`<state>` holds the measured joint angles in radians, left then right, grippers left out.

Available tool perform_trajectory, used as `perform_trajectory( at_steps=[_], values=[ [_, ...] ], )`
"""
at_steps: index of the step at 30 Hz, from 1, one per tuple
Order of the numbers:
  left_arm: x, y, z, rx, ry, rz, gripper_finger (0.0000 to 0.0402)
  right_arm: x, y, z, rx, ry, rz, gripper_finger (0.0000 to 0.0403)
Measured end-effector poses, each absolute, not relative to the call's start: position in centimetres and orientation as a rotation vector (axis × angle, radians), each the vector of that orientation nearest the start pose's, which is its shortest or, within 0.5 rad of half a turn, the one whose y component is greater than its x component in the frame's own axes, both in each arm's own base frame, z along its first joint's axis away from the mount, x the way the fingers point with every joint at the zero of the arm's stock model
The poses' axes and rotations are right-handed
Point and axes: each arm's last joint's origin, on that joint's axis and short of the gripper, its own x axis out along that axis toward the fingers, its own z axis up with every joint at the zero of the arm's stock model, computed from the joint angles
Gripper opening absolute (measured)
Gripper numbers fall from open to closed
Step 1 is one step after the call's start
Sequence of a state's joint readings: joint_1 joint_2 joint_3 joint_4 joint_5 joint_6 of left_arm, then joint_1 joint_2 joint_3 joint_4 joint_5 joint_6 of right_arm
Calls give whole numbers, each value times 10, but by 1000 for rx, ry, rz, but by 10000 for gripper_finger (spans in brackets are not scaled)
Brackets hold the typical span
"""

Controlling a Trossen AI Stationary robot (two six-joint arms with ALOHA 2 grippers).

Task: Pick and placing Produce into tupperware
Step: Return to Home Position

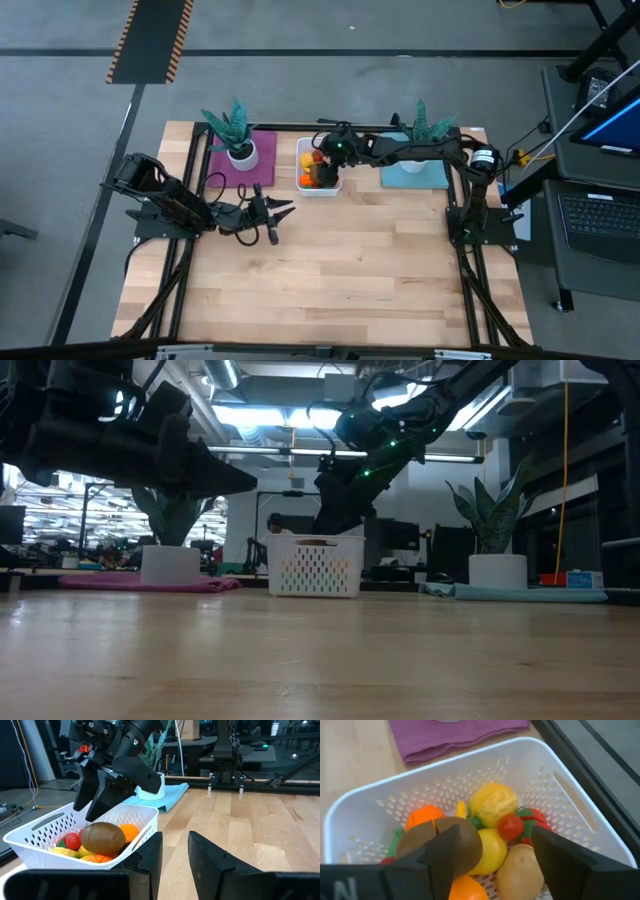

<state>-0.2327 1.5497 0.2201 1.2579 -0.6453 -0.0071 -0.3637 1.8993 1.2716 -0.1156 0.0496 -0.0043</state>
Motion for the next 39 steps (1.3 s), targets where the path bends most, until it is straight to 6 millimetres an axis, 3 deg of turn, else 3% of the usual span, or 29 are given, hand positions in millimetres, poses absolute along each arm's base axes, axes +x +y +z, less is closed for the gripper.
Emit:
perform_trajectory(
  at_steps=[4, 9, 15, 19, 23, 28, 33, 39],
  values=[
    [217, -39, 142, 53, 49, 389, 84, 378, -142, 205, 95, 735, -354, 252],
    [196, -41, 150, 74, 2, 354, 69, 360, -126, 212, 92, 707, -335, 253],
    [157, -42, 155, 17, -86, 186, 44, 315, -90, 220, 92, 563, -298, 253],
    [151, -45, 160, 34, -80, 64, 24, 278, -57, 229, 59, 380, -224, 253],
    [148, -44, 161, 91, -54, 61, 4, 242, -30, 230, 73, 226, -152, 253],
    [142, -40, 163, 117, -38, 68, 9, 204, -4, 217, 74, 158, -46, 253],
    [134, -38, 166, 129, -23, 67, 8, 179, 14, 215, 27, -13, 54, 253],
    [122, -33, 169, 159, -13, 67, 6, 163, 20, 219, -9, -68, 58, 253]
  ],
)
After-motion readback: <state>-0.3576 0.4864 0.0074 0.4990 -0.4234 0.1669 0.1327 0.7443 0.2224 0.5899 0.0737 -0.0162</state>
